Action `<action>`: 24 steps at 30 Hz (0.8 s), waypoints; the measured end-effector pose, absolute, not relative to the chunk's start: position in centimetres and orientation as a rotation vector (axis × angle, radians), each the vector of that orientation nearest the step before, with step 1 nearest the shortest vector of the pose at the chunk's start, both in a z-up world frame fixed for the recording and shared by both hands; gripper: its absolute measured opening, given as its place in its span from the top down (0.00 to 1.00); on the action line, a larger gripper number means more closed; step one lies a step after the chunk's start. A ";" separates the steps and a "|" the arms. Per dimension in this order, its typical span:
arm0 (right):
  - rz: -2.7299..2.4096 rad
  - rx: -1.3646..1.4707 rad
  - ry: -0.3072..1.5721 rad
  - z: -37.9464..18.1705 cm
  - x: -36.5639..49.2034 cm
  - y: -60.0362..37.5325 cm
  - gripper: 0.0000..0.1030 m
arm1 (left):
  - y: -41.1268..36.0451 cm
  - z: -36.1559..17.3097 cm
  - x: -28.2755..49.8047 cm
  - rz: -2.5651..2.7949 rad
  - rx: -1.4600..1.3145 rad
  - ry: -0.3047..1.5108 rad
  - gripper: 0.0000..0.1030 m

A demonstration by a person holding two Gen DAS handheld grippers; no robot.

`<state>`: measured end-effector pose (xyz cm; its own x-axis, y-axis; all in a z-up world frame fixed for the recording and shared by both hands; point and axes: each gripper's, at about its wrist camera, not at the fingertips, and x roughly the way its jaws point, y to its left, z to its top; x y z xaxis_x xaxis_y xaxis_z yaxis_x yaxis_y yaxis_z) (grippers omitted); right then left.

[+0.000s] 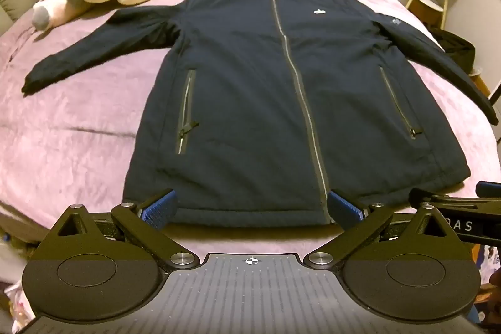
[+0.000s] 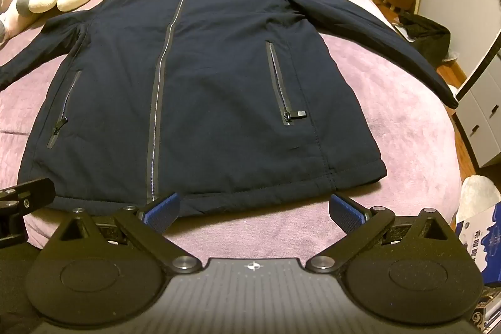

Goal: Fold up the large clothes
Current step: 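Move both tools toward the hem of the spread navy jacket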

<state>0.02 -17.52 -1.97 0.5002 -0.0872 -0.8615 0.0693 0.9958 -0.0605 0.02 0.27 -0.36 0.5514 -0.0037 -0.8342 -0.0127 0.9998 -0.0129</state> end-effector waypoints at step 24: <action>-0.092 -0.013 1.047 -2.1 0.2 -17.8 0.01 | 0.6 -0.8 0.6 0.001 -0.027 1.019 0.00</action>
